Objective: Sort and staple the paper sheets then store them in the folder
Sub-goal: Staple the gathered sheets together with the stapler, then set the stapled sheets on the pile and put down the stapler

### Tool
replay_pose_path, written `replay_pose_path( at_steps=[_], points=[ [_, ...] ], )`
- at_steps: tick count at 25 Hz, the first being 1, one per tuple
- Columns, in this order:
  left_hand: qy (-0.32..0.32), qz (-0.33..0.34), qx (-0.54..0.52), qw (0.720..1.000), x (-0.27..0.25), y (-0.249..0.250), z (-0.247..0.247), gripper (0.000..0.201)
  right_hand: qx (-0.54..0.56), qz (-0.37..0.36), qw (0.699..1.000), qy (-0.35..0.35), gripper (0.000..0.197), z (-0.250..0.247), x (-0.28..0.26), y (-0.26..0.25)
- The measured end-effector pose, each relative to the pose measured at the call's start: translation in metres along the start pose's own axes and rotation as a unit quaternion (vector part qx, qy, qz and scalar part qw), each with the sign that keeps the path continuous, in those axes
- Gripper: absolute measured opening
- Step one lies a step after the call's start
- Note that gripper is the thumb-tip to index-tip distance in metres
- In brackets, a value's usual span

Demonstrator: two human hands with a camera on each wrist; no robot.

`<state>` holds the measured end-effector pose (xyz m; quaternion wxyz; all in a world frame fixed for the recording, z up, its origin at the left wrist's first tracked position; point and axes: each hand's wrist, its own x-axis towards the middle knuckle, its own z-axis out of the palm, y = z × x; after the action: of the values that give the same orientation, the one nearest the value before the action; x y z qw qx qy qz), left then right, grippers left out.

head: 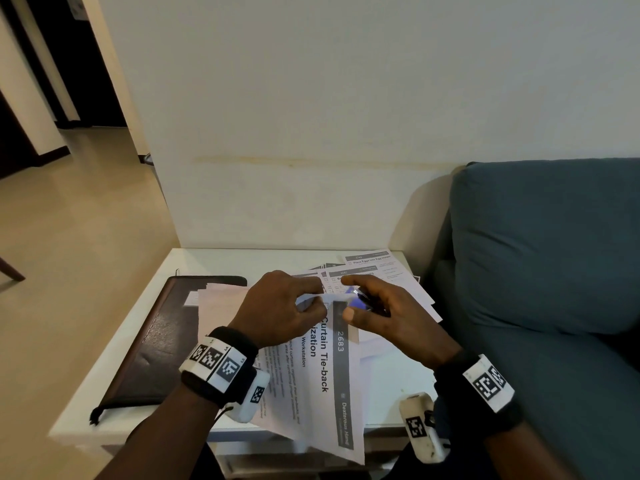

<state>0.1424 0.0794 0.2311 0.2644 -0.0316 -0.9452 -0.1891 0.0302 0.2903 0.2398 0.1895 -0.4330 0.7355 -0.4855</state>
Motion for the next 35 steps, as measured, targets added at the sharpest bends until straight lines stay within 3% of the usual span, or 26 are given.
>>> replay_pose_path(
  at_steps=[3, 5, 8, 12, 14, 16, 20, 23, 24, 28, 30, 35],
  points=[
    [0.022, -0.022, -0.068, 0.997, -0.003, -0.007, -0.006, 0.024, 0.083, 0.014, 0.995, 0.044, 0.055, 0.002, 0.003, 0.005],
    [0.036, -0.066, -0.107, 0.991, -0.006, -0.014, -0.010, 0.028, 0.186, 0.041, 0.976, 0.108, 0.048, 0.005, 0.005, 0.014],
    [0.082, -0.137, -0.160, 0.974, -0.016, -0.027, -0.022, 0.027, 0.294, 0.060, 0.946, 0.119, 0.045, 0.020, 0.006, 0.031],
    [0.196, -0.251, -0.275, 0.907, -0.035, -0.057, -0.033, 0.029, 0.382, 0.099, 0.913, 0.101, 0.039, 0.054, 0.002, 0.040],
    [0.243, -0.304, -0.320, 0.864, -0.047, -0.077, -0.036, 0.030, 0.321, 0.081, 0.942, 0.058, 0.036, 0.073, 0.006, 0.034],
    [0.272, -0.340, -0.349, 0.830, -0.058, -0.096, -0.039, 0.028, 0.254, 0.068, 0.964, 0.033, 0.008, 0.098, 0.019, 0.026],
    [0.304, -0.408, -0.365, 0.780, -0.079, -0.138, -0.049, 0.018, 0.243, 0.080, 0.965, 0.054, 0.012, 0.148, 0.061, 0.024],
    [0.245, -0.510, -0.383, 0.730, -0.103, -0.177, -0.057, 0.015, 0.260, 0.129, 0.956, 0.051, 0.007, 0.186, 0.098, 0.041],
    [0.208, -0.531, -0.380, 0.728, -0.111, -0.189, -0.057, 0.013, 0.265, 0.147, 0.952, 0.051, 0.006, 0.198, 0.110, 0.047],
    [0.085, -0.587, -0.305, 0.745, -0.143, -0.247, -0.041, 0.027, 0.278, 0.226, 0.932, 0.064, 0.009, 0.251, 0.167, 0.081],
    [0.067, -0.609, -0.267, 0.743, -0.154, -0.276, -0.026, 0.040, 0.251, 0.251, 0.933, 0.055, 0.006, 0.274, 0.192, 0.100],
    [0.014, -0.638, -0.147, 0.756, -0.170, -0.331, 0.008, 0.038, 0.122, 0.281, 0.951, 0.047, 0.007, 0.320, 0.236, 0.152]
  ],
)
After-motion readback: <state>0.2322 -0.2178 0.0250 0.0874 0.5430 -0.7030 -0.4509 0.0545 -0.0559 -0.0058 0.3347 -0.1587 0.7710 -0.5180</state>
